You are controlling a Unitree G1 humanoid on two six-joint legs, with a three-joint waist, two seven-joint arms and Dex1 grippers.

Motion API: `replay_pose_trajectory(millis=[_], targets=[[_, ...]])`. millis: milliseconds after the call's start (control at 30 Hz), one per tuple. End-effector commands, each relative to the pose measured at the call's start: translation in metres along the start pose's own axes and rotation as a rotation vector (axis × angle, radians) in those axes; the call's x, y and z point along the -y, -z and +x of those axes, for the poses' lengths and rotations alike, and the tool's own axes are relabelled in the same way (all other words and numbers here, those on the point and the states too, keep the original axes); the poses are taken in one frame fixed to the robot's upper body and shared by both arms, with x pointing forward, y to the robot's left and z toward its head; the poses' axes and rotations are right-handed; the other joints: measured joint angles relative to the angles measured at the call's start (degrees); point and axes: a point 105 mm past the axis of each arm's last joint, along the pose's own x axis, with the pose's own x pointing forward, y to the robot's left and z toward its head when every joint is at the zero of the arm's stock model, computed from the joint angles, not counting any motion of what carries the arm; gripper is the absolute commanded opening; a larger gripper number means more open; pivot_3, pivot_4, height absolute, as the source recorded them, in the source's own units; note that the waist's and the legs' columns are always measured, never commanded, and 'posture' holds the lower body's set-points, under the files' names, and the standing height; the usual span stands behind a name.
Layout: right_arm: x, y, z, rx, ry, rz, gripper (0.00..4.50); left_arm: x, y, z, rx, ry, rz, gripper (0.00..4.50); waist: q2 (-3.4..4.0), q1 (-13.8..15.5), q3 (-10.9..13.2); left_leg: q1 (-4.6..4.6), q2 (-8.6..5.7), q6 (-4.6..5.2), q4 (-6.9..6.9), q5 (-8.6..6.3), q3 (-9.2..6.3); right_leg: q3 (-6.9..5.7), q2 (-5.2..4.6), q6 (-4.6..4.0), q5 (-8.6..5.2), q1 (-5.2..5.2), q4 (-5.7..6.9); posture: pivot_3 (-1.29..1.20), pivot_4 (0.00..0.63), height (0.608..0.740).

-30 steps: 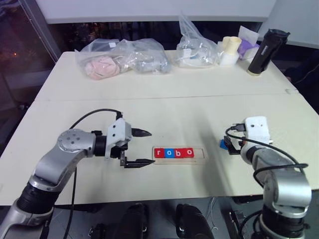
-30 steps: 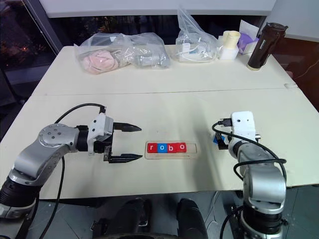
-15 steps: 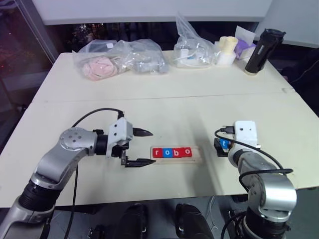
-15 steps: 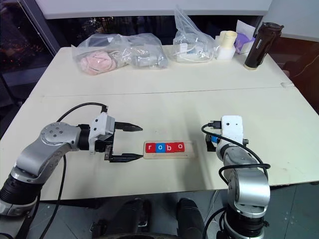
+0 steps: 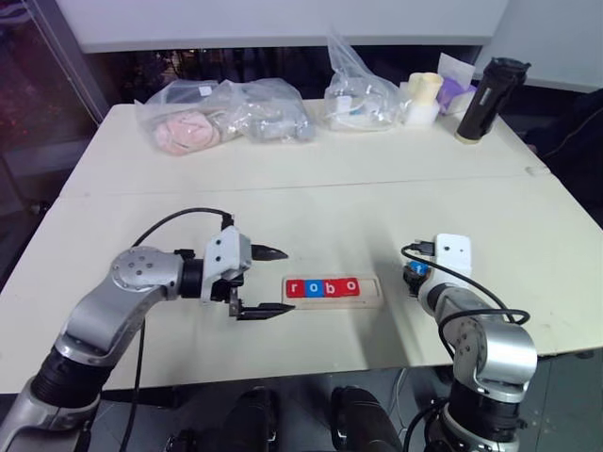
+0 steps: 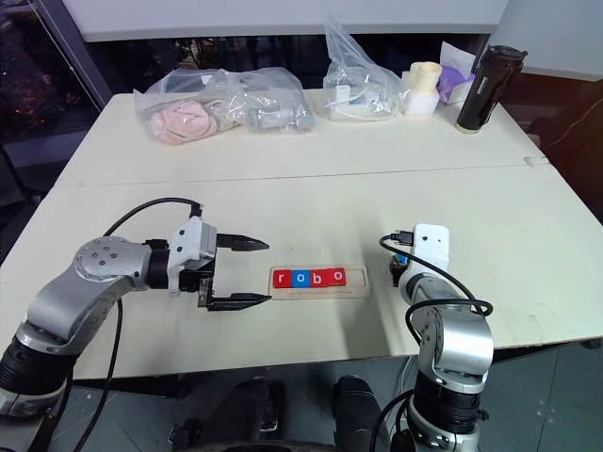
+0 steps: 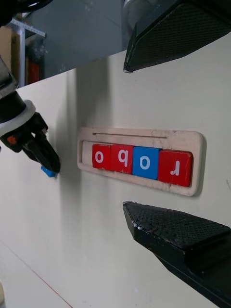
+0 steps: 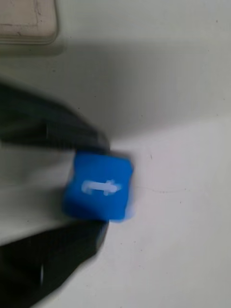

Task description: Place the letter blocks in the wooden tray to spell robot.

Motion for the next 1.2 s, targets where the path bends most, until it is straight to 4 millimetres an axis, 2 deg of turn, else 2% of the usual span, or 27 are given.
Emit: replay_pose_trajectory(millis=[33,167,300,400,500,800,1067,1200], targets=[[0.009,0.01,-0.006,-0.039,0.026,-0.012,1.15,-0.001,-0.008,-0.004,0.014,-0.015,0.034,4.5,0.0,0.0,0.0,-0.02,-0.01,0.0,-0.03,0.0,0.0,0.0,0.0,0.01,0.0,-0.01,-0.02,0.0,0.15,0.74],[0.014,0.012,-0.021,-0.033,0.011,-0.069,1.15,-0.001,-0.008,-0.003,0.015,-0.006,0.032,4.5,0.0,0.2,0.0,-0.1,-0.01,0.0,-0.09,0.0,-0.01,0.01,-0.04,0.01,-0.01,-0.05,-0.09,0.0,0.15,0.74],[0.018,0.025,-0.042,-0.074,-0.008,-0.086,1.15,-0.003,-0.008,-0.001,0.021,0.001,0.034,4.5,0.0,0.1,0.0,-0.17,0.0,0.0,-0.09,-0.01,-0.02,0.01,-0.07,0.01,-0.01,-0.11,-0.12,0.0,0.15,0.74],[0.019,0.034,-0.046,-0.101,-0.015,-0.087,1.15,-0.003,-0.007,0.0,0.023,0.009,0.038,4.5,0.0,0.0,0.0,-0.16,0.03,-0.01,-0.09,-0.01,-0.03,0.01,-0.06,0.02,-0.02,-0.11,-0.12,0.0,0.15,0.74],[0.016,0.038,-0.046,-0.117,-0.034,-0.076,1.15,-0.004,-0.007,0.001,0.025,0.011,0.038,4.5,-0.01,-0.1,0.0,-0.15,0.05,-0.02,-0.09,-0.01,-0.03,0.01,-0.07,0.01,-0.02,-0.11,-0.14,0.0,0.15,0.74],[0.012,0.023,-0.034,-0.075,-0.07,-0.064,1.15,-0.004,-0.007,0.001,0.026,0.009,0.04,4.5,-0.02,-0.2,0.0,-0.16,0.08,-0.04,-0.11,-0.03,-0.03,0.02,-0.1,-0.01,-0.01,-0.1,-0.26,0.0,0.15,0.74],[0.009,0.025,-0.028,-0.089,-0.099,-0.071,1.15,-0.002,-0.007,0.003,0.029,0.004,0.04,4.5,-0.02,-0.3,0.0,-0.18,0.12,-0.07,-0.17,-0.04,-0.03,0.02,-0.13,-0.02,0.0,-0.14,-0.31,0.0,0.15,0.74],[0.014,0.023,-0.029,-0.082,-0.116,-0.116,3.18,-0.002,-0.007,0.003,0.03,0.001,0.037,4.5,-0.02,-0.3,0.0,-0.24,0.13,-0.18,-0.17,-0.11,-0.03,0.02,-0.17,-0.03,0.0,-0.2,-0.32,0.0,0.15,0.74]])
